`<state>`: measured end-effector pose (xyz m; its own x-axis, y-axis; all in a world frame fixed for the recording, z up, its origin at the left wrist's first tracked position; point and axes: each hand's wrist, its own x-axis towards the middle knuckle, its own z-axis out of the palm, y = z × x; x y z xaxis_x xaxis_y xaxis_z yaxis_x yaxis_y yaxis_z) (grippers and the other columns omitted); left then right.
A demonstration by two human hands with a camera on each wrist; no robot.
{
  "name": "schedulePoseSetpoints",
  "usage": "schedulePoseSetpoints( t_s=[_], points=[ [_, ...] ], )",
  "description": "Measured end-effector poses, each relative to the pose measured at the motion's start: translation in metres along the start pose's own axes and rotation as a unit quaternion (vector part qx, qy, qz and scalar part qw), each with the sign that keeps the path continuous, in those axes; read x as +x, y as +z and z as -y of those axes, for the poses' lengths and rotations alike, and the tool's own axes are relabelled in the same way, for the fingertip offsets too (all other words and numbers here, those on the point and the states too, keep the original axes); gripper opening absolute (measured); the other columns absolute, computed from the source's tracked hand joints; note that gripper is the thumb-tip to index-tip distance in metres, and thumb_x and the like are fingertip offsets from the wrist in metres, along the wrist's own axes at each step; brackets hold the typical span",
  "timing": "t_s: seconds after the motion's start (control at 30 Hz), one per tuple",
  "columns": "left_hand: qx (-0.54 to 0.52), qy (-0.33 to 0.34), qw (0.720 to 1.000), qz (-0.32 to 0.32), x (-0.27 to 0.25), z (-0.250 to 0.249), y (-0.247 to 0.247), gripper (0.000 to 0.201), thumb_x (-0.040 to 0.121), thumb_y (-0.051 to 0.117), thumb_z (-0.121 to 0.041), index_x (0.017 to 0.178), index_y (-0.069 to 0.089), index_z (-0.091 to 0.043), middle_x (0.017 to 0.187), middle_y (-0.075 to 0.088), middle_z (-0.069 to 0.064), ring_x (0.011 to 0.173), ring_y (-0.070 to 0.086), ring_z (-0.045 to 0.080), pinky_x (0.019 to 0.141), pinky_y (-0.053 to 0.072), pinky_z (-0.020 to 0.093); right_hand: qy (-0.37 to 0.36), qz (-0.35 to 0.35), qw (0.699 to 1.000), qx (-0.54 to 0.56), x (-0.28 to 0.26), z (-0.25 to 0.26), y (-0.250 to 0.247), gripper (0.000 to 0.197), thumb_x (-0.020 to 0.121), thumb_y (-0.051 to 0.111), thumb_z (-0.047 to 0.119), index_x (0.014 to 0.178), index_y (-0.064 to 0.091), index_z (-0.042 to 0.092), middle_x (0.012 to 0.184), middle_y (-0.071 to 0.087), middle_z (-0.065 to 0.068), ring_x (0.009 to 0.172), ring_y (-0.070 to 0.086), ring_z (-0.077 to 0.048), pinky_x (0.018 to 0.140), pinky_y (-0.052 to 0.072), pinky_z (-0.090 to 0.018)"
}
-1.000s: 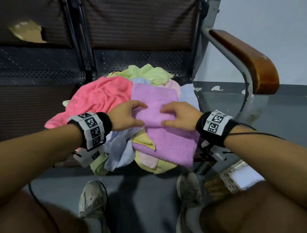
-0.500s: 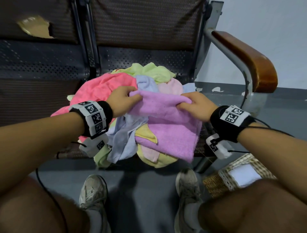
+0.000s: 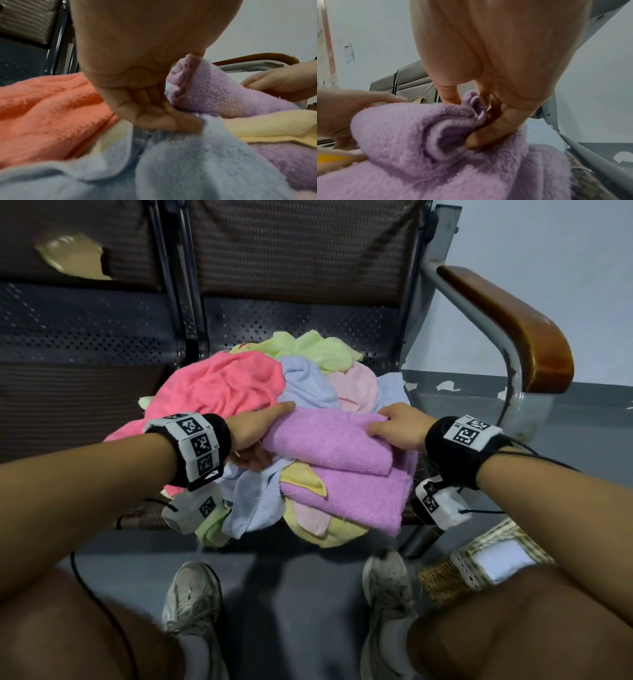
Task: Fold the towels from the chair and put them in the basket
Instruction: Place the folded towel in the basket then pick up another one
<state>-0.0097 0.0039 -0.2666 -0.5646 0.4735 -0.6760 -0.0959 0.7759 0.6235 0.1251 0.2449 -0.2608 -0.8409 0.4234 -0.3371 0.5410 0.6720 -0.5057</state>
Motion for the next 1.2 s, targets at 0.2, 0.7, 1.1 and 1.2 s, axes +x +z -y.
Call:
schedulePoseSetpoints(
  t_s=[0.2, 0.7, 1.1, 1.2],
  points=[
    [-0.159, 0.164, 0.97, -0.086, -0.004, -0.014, 0.013, 0.045, 0.085, 0.073, -0.039, 0.108, 0.066, -0.001, 0.102, 0.073, 0.019, 0.083, 0.072, 0.031, 0.075, 0.062, 0.036, 0.01, -0.015, 0.997, -0.08, -0.005, 0.006, -0.006, 0.026, 0.083, 0.066, 0.032, 0.102, 0.067, 0.016, 0.095, 0.068, -0.005, 0.09, 0.063, -0.023, 0.073, 0.051, -0.029],
    [-0.267, 0.273, 0.924, -0.037, -0.067, -0.06, 0.047, 0.054, 0.082, 0.078, -0.029, 0.128, 0.053, -0.015, 0.118, 0.068, 0.003, 0.101, 0.067, 0.017, 0.074, 0.054, 0.031, -0.09, -0.069, 0.908, 0.403, -0.074, 0.047, -0.029, 0.021, 0.093, 0.067, 0.02, 0.109, 0.07, 0.007, 0.097, 0.077, -0.006, 0.085, 0.074, -0.019, 0.069, 0.059, -0.028],
    [-0.022, 0.319, 0.934, 0.162, -0.035, -0.127, 0.257, 0.043, 0.084, 0.076, -0.012, 0.124, 0.06, -0.005, 0.12, 0.07, 0.008, 0.109, 0.068, 0.025, 0.1, 0.052, 0.046, 0.089, -0.194, 0.824, 0.525, -0.176, -0.168, -0.1, 0.017, 0.088, 0.056, 0.018, 0.104, 0.061, 0.017, 0.081, 0.063, 0.0, 0.071, 0.062, -0.013, 0.063, 0.053, -0.022],
    [0.013, 0.313, 0.929, 0.197, -0.024, -0.131, 0.344, 0.035, 0.084, 0.075, -0.013, 0.115, 0.061, -0.011, 0.118, 0.07, 0.008, 0.107, 0.068, 0.027, 0.097, 0.053, 0.047, 0.176, -0.236, 0.793, 0.533, -0.212, -0.243, -0.089, 0.02, 0.085, 0.057, 0.019, 0.105, 0.058, 0.016, 0.084, 0.057, -0.001, 0.07, 0.058, -0.014, 0.061, 0.049, -0.024]
  ],
)
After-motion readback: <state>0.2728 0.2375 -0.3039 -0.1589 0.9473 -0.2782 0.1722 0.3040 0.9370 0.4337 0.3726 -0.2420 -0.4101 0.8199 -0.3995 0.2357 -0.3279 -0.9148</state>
